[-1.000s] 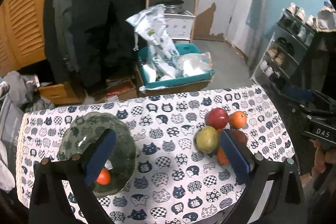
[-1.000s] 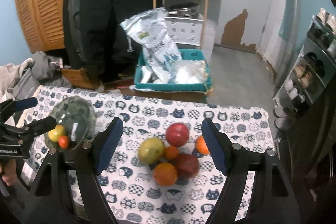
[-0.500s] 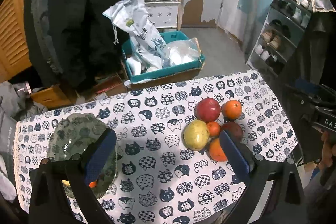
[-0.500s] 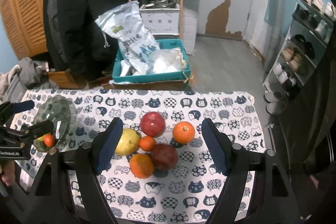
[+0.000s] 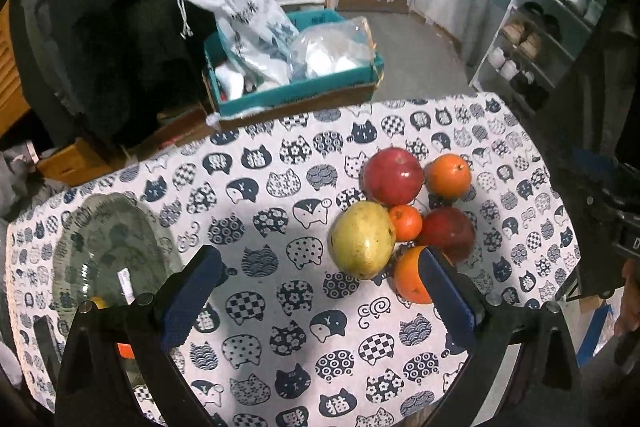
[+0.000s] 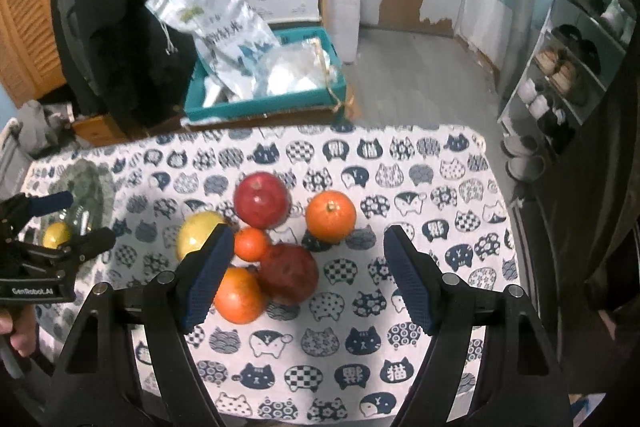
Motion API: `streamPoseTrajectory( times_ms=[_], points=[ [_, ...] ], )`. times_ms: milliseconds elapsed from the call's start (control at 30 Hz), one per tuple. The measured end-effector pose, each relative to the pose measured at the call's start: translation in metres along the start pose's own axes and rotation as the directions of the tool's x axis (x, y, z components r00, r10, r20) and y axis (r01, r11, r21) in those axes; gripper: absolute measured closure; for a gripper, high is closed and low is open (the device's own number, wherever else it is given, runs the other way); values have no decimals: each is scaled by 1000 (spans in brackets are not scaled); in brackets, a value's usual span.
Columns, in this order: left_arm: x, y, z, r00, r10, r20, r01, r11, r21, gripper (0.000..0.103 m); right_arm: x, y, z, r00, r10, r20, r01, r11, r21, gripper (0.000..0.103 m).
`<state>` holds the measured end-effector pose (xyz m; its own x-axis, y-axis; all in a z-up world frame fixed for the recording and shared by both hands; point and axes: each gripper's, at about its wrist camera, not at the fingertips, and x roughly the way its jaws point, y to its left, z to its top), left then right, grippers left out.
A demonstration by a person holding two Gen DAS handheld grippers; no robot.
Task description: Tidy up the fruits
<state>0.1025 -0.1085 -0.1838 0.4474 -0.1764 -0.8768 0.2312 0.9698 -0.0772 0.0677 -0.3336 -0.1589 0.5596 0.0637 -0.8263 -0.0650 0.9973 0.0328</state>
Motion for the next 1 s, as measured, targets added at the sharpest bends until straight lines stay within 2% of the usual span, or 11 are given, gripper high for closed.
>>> streamPoseTrajectory(
  times_ms=[500,900,967,1000],
  points=[
    [76,-22,4,993,-11,-119,15,999,35,3,71,-18,-19,986,-11,-165,18,999,41,27],
    [120,-33,0,977,-48,-208,57,998,34,4,95,-34,-19,977,-7,-213,27,995,91,27],
    [124,-32,-1,975,-57,-216,65,997,30,5,100,-36,-19,975,-5,-223,27,995,99,27],
    [126,-32,-2,974,-65,-219,73,997,26,9,103,-37,-19,973,-2,-229,26,994,104,27]
  ],
)
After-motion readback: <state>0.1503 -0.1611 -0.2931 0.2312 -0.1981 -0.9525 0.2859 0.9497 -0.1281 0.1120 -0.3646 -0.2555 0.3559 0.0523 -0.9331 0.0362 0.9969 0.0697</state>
